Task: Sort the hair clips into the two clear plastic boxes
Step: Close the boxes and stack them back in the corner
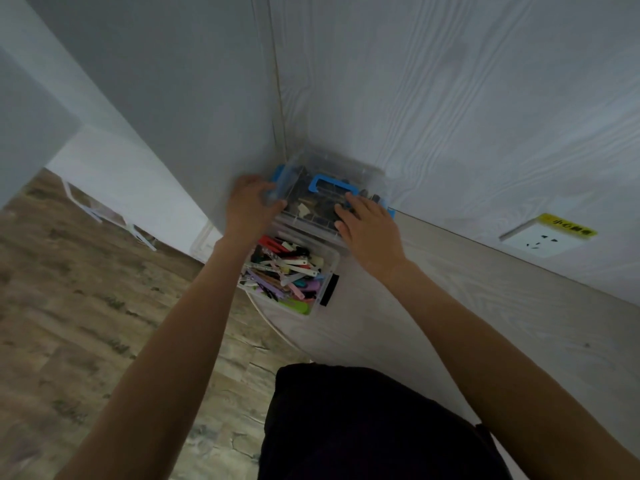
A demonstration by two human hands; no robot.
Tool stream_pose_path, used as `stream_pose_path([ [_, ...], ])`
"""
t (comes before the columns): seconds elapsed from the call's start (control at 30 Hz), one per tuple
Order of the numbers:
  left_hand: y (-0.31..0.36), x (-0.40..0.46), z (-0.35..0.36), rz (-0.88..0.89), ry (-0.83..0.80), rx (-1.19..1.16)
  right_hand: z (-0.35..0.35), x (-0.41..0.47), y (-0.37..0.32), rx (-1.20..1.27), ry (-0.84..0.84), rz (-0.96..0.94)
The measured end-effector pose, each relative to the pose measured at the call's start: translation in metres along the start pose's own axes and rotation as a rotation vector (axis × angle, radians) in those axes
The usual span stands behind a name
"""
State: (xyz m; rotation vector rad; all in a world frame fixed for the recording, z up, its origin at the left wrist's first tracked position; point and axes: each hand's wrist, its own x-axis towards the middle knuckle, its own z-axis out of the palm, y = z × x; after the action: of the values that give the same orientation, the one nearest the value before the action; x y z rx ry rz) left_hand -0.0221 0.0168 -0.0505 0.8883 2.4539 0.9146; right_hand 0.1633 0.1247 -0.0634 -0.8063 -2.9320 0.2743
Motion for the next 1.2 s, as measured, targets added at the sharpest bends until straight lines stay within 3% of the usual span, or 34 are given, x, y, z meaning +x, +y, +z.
stream_pose_path([
  [0.1,0.009,-0.001,0.004,0.017,-0.007,0.106,0.004,-0.007,0.005,0.076,0.126,0.085],
  [0.17,0.012,-0.004,0.008,0.051,0.014,0.124,0.006,-0.016,0.011,0.261,0.235,0.282],
  [0.23,0.013,-0.005,0.01,0.063,0.015,0.083,0.004,-0.022,0.015,0.568,0.287,0.568],
  [0.3,0.013,-0.004,0.012,0.061,0.003,0.024,0.003,-0.022,0.019,0.983,0.234,0.834],
  [0.37,0.014,-0.005,0.015,0.023,-0.008,-0.048,0.005,-0.021,0.023,1.22,0.171,1.019],
  [0.47,0.019,-0.005,0.021,-0.078,-0.067,-0.14,0.005,-0.021,0.025,1.07,0.224,1.052],
  [0.57,0.021,-0.002,0.024,-0.201,-0.128,-0.35,0.004,-0.023,0.019,0.901,0.305,0.982],
  [0.67,0.017,0.006,0.024,-0.231,-0.117,-0.371,0.005,-0.025,0.015,0.741,0.352,0.87],
  [0.93,0.017,0.012,0.027,-0.072,-0.079,-0.185,0.005,-0.029,0.016,0.434,0.241,0.703],
  [1.1,0.021,0.013,0.027,0.078,-0.104,0.231,0.001,-0.029,0.018,0.388,0.105,0.637],
  [1.2,0.031,-0.004,0.023,0.203,0.004,0.329,-0.012,-0.032,0.014,0.203,0.072,0.611],
])
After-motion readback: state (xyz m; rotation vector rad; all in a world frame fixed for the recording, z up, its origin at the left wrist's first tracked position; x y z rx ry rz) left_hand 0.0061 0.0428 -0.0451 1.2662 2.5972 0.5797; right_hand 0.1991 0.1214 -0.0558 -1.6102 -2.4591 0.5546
